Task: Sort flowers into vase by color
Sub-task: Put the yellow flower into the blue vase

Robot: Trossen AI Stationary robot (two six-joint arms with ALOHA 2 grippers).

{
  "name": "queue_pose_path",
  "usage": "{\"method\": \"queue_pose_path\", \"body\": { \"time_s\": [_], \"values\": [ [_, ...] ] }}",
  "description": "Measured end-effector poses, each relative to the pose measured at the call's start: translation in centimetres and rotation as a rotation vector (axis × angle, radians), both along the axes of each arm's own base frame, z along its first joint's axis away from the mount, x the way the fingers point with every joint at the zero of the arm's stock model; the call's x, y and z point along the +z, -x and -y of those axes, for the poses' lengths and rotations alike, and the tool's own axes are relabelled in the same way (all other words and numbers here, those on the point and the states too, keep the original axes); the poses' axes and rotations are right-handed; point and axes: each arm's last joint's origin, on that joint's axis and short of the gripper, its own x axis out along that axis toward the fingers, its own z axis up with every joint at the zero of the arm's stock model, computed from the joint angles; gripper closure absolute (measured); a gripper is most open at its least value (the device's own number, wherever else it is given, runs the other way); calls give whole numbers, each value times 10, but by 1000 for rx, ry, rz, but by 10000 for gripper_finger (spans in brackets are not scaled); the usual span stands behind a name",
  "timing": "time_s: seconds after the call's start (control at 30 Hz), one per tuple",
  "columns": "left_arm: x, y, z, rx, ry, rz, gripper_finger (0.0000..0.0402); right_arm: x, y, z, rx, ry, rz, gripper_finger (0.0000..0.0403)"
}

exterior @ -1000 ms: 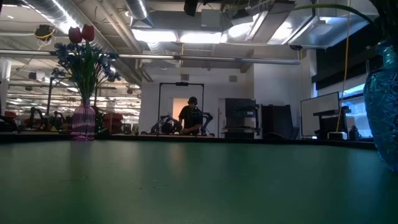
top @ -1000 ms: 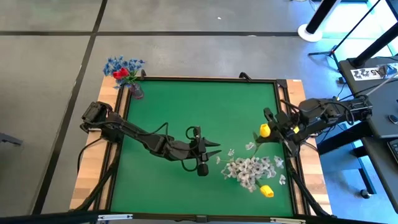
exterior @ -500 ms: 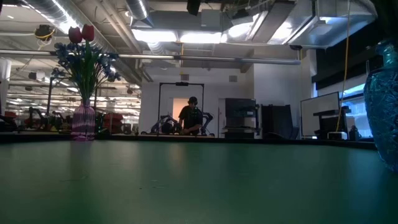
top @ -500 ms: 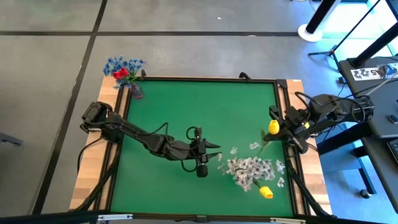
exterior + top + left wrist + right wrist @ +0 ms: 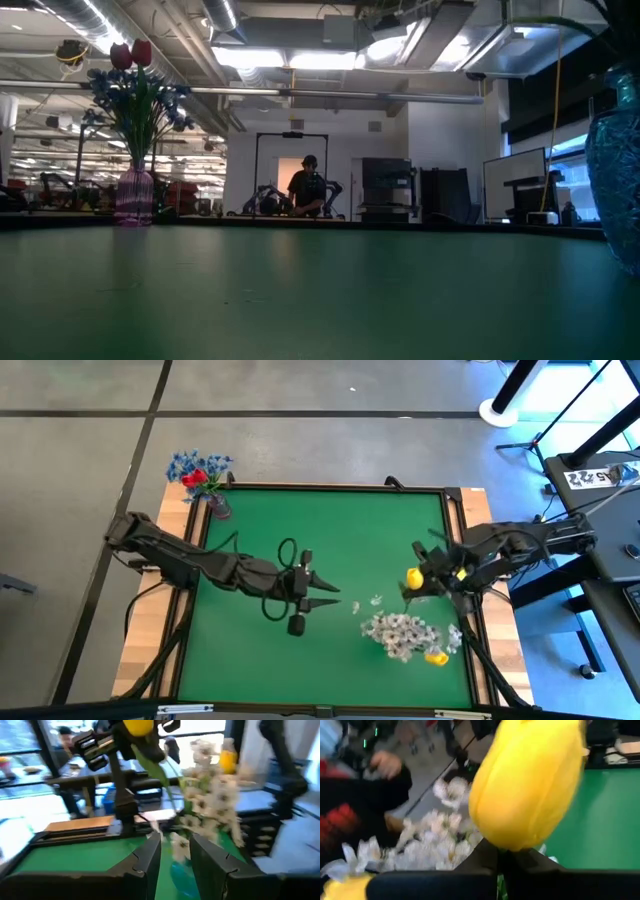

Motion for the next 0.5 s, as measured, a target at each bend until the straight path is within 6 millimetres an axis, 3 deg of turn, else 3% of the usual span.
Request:
{"method": "queue_pose_path", "body": {
  "time_s": [0.1, 0.27, 0.4, 0.5],
  "values": [
    [4, 5, -5, -52, 20, -25, 302, -5, -6, -3, 49, 64, 5, 383],
    [-10, 7, -3, -67, 8, -105, 302, -5, -6, -4, 120, 119, 44, 352],
    [-24, 8, -3, -63, 15, -104, 302, -11, -3, -5, 183, 111, -25, 297],
    [-23, 9, -4, -53, 31, -95, 302, -13, -1, -4, 185, 117, -64, 240]
  ]
}}
